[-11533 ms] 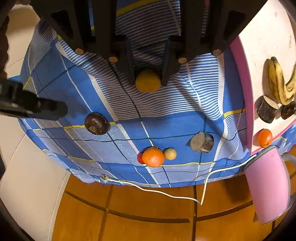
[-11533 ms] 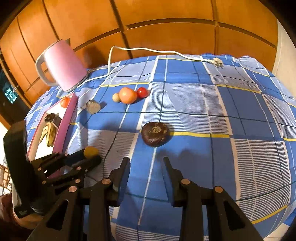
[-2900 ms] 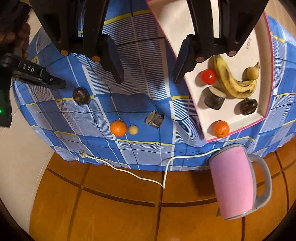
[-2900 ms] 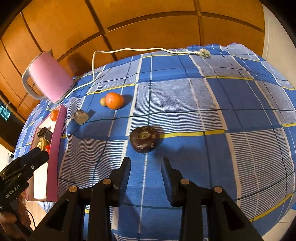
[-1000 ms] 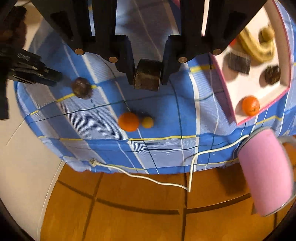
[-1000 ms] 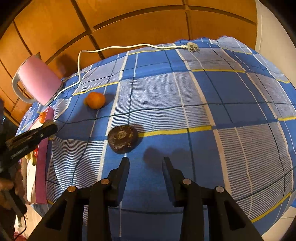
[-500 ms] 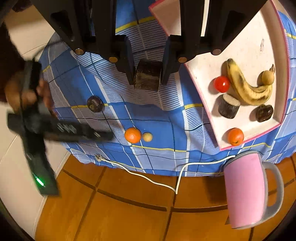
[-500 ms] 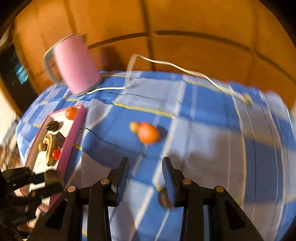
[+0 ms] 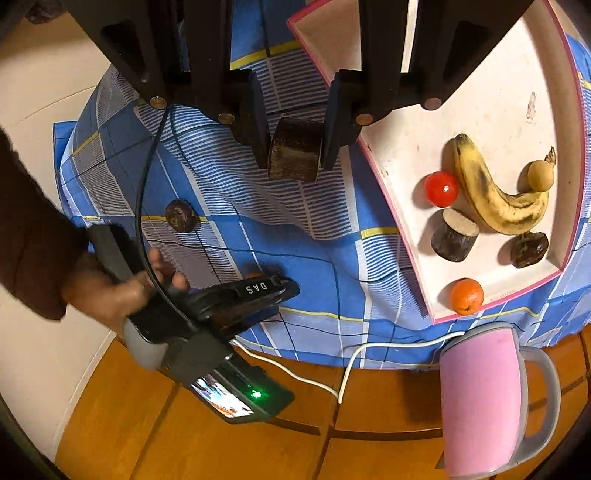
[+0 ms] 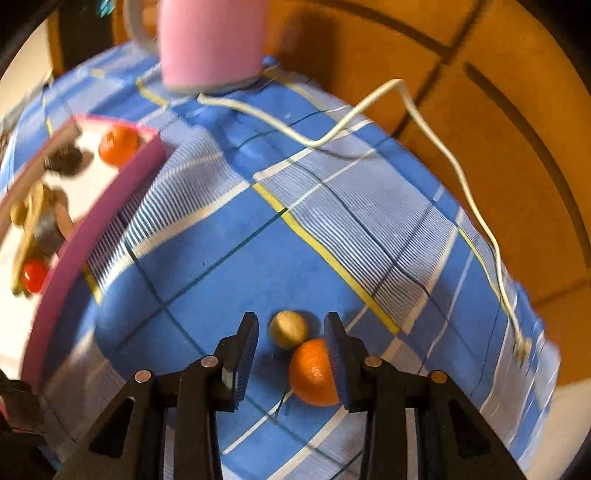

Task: Organize fruits
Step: 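Lift the wooden piece with the left tool while the right tool grasps a small yellow fruit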

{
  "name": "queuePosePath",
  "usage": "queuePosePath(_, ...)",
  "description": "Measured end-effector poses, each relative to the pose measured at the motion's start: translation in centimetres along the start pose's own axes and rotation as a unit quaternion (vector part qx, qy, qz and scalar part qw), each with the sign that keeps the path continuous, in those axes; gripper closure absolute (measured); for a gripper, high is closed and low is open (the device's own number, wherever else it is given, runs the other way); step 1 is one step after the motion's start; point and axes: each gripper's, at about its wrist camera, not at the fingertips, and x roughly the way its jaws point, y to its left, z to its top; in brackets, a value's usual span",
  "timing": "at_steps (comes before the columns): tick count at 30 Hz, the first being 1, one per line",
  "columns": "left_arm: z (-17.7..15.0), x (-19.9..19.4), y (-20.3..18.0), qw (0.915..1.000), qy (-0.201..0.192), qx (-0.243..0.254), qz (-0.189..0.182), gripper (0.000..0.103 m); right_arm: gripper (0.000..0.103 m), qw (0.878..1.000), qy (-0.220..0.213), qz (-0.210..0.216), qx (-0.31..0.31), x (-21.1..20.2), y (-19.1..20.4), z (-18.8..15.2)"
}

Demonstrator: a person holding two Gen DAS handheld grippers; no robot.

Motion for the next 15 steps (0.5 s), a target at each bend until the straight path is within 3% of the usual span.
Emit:
queuePosePath(10,-0.1,0.7,-0.2,0.9999,0.013,-0.002,-0.002,0.076,0.065,0.994,0.054,-0.001,-0.091,2.0,0.4,1.9)
queuePosePath(15,-0.1,1.0,-0.1,0.9998,0.017,-0.005,-0.004,0.076,0.076,0.992,0.06,0.019,-0.105,1.9,0.2,2.1)
